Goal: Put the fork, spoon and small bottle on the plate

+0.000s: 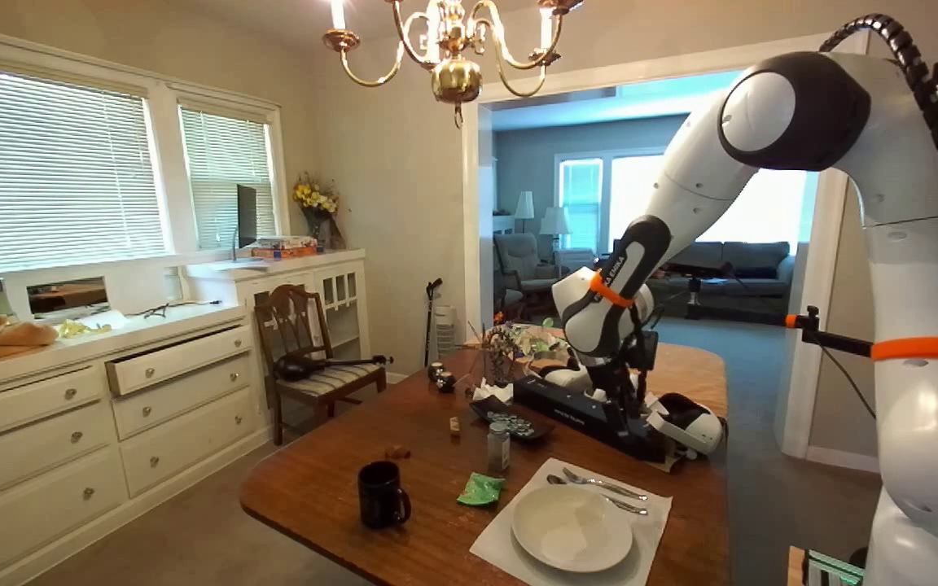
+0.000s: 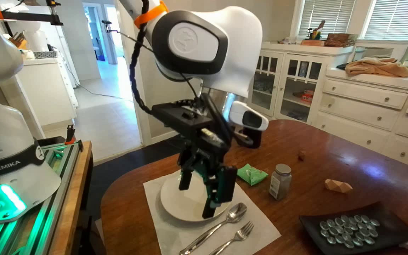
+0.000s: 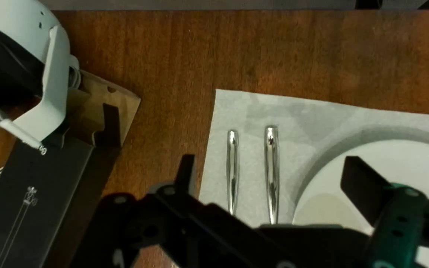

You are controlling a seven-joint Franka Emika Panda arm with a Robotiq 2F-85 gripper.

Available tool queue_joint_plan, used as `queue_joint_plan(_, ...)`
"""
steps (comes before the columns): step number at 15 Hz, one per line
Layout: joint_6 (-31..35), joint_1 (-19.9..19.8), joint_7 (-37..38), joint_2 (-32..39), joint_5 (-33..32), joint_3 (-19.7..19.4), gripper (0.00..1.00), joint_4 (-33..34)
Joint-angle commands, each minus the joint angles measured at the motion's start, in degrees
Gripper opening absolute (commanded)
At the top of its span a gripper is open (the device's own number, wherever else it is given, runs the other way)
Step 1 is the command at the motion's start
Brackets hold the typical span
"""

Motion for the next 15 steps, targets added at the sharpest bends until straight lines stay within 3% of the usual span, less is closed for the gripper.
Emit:
queue_joint_plan(1,4.84,-3.16,-4.97,1.78,-3.95,-0.8,1.0,-3.77)
queue_joint_plan(3,7.84,-4.46,-5.67,3.66,-6.39,-1.76,1.0,-4.27)
queue_joint_plan(6,12.84,-4.64,-0.51,6.05,-9.18,-2.9,1.0,-5.38)
queue_joint_plan(11,23.85,-4.84,7.39,10.29,-7.07,-3.47,1.0,-7.29)
queue_joint_plan(14,25.34,-4.91,5.29,10.55,-7.58,-3.81,1.0,-8.76)
queue_joint_plan(15,22.55,-5.18,4.01,8.68,-6.73,-3.83,1.0,-9.52)
